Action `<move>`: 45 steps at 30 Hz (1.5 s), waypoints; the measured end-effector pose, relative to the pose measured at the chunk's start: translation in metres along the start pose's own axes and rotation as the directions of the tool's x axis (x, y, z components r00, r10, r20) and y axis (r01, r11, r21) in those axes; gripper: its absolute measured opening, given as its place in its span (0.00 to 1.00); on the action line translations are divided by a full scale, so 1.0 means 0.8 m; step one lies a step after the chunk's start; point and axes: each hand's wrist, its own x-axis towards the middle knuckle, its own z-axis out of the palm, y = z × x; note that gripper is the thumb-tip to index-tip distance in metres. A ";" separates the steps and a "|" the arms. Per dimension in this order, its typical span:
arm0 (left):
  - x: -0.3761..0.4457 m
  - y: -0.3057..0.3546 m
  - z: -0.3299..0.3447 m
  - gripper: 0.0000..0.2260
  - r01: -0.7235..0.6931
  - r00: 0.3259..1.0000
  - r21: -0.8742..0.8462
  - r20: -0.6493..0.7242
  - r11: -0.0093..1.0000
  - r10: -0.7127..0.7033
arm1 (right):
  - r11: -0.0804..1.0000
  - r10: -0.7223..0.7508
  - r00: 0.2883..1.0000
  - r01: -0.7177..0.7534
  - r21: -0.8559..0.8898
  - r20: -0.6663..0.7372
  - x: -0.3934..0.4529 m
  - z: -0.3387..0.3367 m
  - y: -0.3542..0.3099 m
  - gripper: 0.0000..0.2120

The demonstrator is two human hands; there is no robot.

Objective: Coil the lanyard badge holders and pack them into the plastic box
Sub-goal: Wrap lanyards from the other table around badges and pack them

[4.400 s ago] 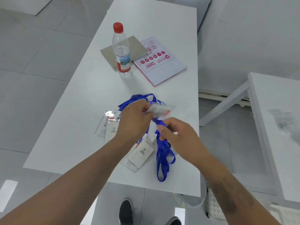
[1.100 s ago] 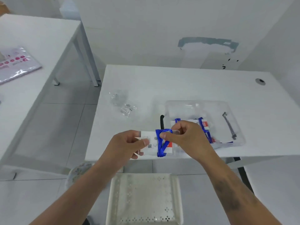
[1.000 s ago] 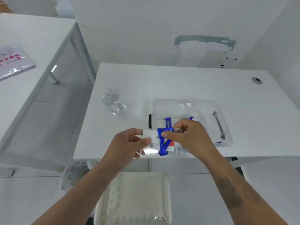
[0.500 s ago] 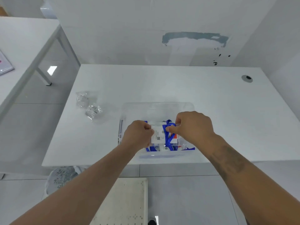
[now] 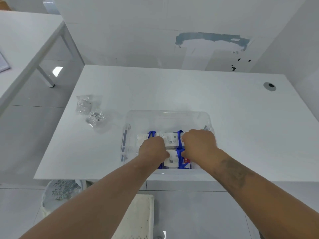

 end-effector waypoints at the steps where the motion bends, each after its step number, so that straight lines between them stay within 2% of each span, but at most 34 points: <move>1: -0.005 0.000 -0.005 0.13 -0.005 1.000 0.008 -0.024 1.000 0.005 | 0.999 0.011 1.000 -0.011 0.053 -0.011 -0.006 -0.008 0.002 0.09; 4: -0.022 -0.007 -0.022 0.14 -0.016 0.995 0.024 -0.096 1.000 0.018 | 0.977 0.060 0.998 -0.054 0.208 -0.022 -0.025 -0.031 0.008 0.15; 7: -0.057 -0.024 -0.046 0.12 -0.072 0.984 -0.076 -0.166 0.994 0.059 | 0.907 0.103 0.991 -0.057 0.417 -0.088 -0.048 -0.043 -0.002 0.19; 11: -0.126 -0.074 -0.075 0.08 -0.254 0.921 -0.298 -0.365 0.920 0.137 | 0.663 0.219 0.943 0.046 0.748 -0.252 -0.079 -0.046 -0.050 0.17; 14: -0.167 -0.152 -0.087 0.08 -0.390 0.848 -0.389 -0.505 0.835 0.161 | 0.519 0.254 0.900 0.181 0.835 -0.353 -0.095 -0.047 -0.120 0.16; 17: -0.188 -0.235 -0.093 0.11 -0.404 0.831 -0.424 -0.540 0.810 0.132 | 0.434 0.276 0.890 0.221 0.873 -0.363 -0.105 -0.051 -0.190 0.18; 21: -0.211 -0.366 -0.118 0.17 -0.385 0.844 -0.469 -0.528 0.795 0.097 | 0.434 0.257 0.899 0.221 0.873 -0.355 -0.112 -0.066 -0.311 0.24; 28: -0.249 -0.535 -0.176 0.25 -0.374 0.886 -0.450 -0.432 0.811 0.169 | 0.357 0.281 0.922 0.157 0.921 -0.266 -0.130 -0.100 -0.487 0.25; 32: -0.266 -0.590 -0.193 0.29 -0.354 0.901 -0.439 -0.397 0.826 0.175 | 0.333 0.246 0.939 0.150 0.931 -0.240 -0.139 -0.114 -0.545 0.27; 45: -0.282 -0.693 -0.200 0.27 -0.267 0.903 -0.434 -0.425 0.861 0.066 | 0.382 0.104 0.960 0.202 0.902 -0.259 -0.110 -0.127 -0.640 0.28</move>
